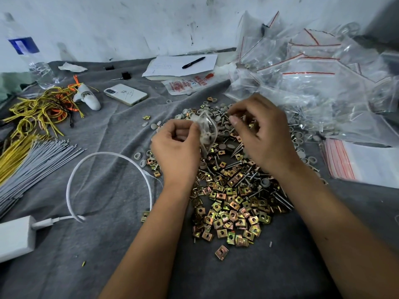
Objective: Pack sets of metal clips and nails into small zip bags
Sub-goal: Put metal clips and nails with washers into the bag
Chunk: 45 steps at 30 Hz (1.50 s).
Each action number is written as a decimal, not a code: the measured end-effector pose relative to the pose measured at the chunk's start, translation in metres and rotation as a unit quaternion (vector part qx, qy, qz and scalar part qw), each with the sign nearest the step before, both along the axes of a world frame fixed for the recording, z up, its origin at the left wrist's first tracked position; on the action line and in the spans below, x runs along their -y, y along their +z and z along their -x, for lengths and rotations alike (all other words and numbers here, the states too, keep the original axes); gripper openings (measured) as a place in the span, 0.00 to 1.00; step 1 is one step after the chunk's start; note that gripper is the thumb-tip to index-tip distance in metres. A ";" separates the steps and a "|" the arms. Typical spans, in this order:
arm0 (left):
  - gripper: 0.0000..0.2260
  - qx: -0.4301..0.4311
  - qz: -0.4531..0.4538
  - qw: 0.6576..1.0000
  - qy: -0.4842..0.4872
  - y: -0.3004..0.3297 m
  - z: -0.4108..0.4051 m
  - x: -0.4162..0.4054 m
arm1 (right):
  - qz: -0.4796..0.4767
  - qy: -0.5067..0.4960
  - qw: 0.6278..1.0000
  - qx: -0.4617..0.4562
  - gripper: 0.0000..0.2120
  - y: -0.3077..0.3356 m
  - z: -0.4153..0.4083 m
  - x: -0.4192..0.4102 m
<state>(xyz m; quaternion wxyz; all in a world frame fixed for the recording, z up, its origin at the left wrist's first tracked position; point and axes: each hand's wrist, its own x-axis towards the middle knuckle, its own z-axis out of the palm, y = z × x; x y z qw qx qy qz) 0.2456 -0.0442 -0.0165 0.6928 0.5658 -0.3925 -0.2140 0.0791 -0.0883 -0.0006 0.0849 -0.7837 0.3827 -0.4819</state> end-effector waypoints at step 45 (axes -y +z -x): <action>0.06 0.169 -0.049 0.984 -0.012 -0.011 -0.002 -0.004 | -0.200 -0.022 0.979 0.019 0.05 -0.004 0.016 0.009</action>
